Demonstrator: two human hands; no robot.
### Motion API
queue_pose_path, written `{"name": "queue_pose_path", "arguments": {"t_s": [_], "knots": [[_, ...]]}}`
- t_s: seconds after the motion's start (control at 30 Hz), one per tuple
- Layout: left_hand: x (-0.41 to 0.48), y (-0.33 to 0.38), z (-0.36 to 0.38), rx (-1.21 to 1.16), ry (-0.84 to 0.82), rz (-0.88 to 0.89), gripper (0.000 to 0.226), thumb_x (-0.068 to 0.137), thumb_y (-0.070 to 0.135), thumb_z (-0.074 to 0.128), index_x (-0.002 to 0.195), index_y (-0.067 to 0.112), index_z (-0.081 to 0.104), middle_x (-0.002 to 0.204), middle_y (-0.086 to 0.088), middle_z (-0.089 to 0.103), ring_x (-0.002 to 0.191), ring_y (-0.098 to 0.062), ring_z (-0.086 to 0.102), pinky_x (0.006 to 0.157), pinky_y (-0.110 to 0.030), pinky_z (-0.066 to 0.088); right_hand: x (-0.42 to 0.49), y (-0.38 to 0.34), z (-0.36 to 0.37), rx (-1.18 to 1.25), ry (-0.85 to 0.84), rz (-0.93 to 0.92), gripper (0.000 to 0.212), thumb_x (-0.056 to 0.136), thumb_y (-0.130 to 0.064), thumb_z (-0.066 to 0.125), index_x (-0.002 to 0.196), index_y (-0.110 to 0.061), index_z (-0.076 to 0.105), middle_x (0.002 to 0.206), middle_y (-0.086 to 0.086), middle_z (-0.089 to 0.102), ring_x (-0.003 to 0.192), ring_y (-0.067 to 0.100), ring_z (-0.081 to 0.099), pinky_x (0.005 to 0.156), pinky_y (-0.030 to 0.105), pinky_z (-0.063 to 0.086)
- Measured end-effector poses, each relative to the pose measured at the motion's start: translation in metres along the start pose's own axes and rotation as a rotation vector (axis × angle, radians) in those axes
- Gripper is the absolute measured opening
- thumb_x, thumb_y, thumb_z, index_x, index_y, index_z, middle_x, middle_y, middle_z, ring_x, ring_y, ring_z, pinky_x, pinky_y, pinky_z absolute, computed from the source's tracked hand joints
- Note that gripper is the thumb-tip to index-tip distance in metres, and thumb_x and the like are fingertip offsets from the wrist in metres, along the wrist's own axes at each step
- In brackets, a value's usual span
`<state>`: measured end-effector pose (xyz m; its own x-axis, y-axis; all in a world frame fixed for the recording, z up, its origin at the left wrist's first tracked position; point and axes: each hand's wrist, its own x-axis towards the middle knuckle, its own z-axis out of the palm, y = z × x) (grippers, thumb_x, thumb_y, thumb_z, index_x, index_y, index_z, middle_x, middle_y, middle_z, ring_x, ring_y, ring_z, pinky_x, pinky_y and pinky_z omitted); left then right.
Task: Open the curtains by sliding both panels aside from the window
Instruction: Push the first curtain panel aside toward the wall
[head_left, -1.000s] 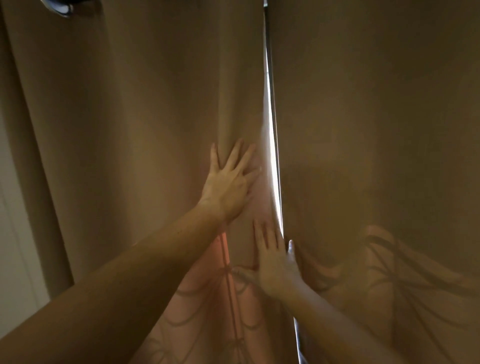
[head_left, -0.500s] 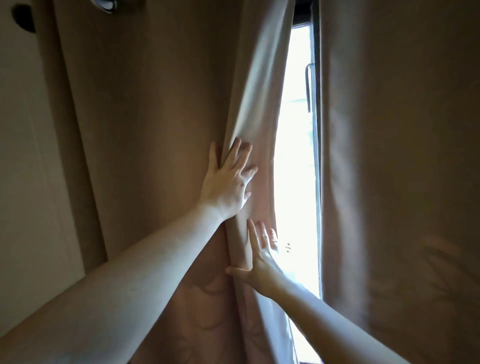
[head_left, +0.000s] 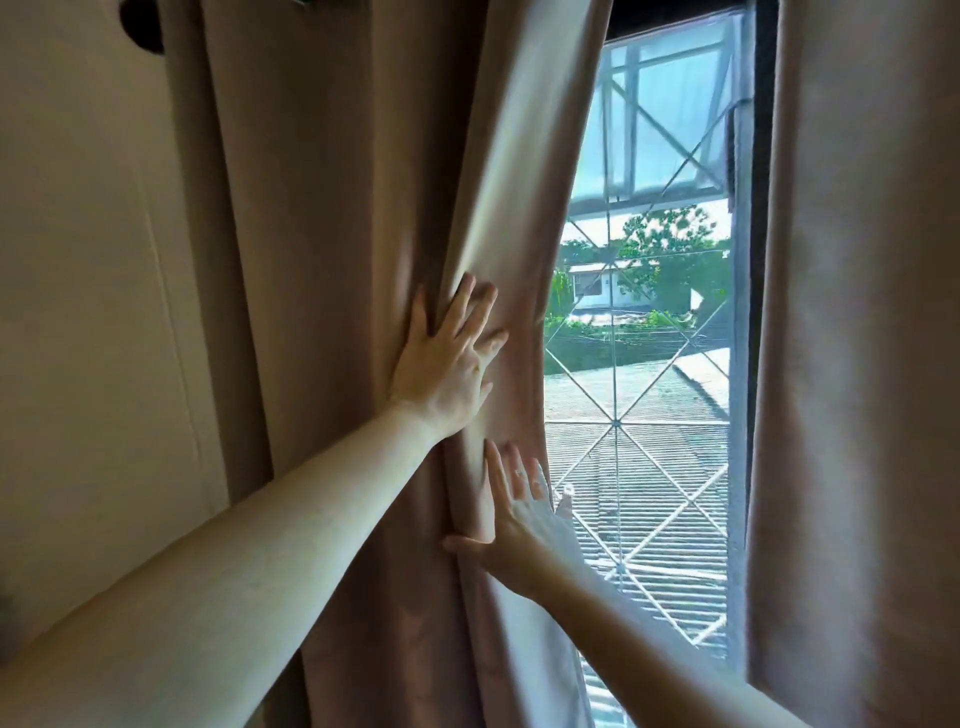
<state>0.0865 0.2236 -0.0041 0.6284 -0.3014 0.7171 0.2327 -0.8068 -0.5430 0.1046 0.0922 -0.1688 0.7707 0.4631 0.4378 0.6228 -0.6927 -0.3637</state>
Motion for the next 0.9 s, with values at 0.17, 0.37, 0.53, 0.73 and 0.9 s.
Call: {"name": "queue_pose_path", "arguments": {"t_s": [0.17,0.37,0.53,0.73,0.9], "knots": [[-0.013,-0.03,0.016,0.024,0.006,-0.023,0.068,0.098,0.053,0.064,0.161,0.036,0.046,0.182,-0.007,0.005,0.168,-0.035,-0.008,0.127,-0.072,0.006,0.02,-0.023,0.016,-0.018,-0.029,-0.052,0.128,0.077,-0.093,0.053,0.161,-0.04,-0.028,0.178,-0.004,-0.02,0.164,0.031,-0.014,0.124,0.069,0.015],[-0.03,-0.065,0.03,0.064,-0.021,-0.054,0.069,0.098,0.053,0.063,0.162,0.037,0.044,0.182,-0.006,0.006,0.168,-0.034,-0.008,0.126,-0.068,-0.004,0.039,-0.052,0.04,0.009,-0.053,-0.107,0.127,0.075,-0.093,0.054,0.161,-0.044,-0.026,0.178,-0.005,-0.016,0.164,0.029,-0.011,0.123,0.074,0.009],[-0.047,-0.092,0.039,0.081,-0.036,-0.077,0.069,0.096,0.052,0.066,0.161,0.035,0.047,0.182,-0.006,0.008,0.168,-0.034,-0.006,0.126,-0.067,-0.007,0.051,-0.078,0.059,0.039,-0.079,-0.145,0.126,0.076,-0.092,0.055,0.161,-0.044,-0.025,0.178,-0.006,-0.017,0.164,0.028,-0.011,0.122,0.074,0.013],[-0.066,-0.123,0.049,0.134,-0.059,-0.094,0.068,0.097,0.051,0.065,0.161,0.036,0.046,0.181,-0.007,0.008,0.168,-0.035,-0.004,0.127,-0.066,-0.009,0.067,-0.109,0.08,0.077,-0.096,-0.19,0.127,0.074,-0.094,0.054,0.16,-0.046,-0.027,0.178,-0.006,-0.018,0.164,0.028,-0.012,0.123,0.073,0.013],[-0.08,-0.149,0.056,0.183,-0.072,-0.102,0.068,0.096,0.052,0.066,0.16,0.036,0.048,0.181,-0.007,0.009,0.168,-0.035,-0.002,0.125,-0.066,-0.013,0.081,-0.134,0.099,0.095,-0.101,-0.225,0.127,0.073,-0.097,0.051,0.159,-0.046,-0.028,0.179,-0.004,-0.016,0.164,0.03,-0.011,0.123,0.074,0.011]]}}
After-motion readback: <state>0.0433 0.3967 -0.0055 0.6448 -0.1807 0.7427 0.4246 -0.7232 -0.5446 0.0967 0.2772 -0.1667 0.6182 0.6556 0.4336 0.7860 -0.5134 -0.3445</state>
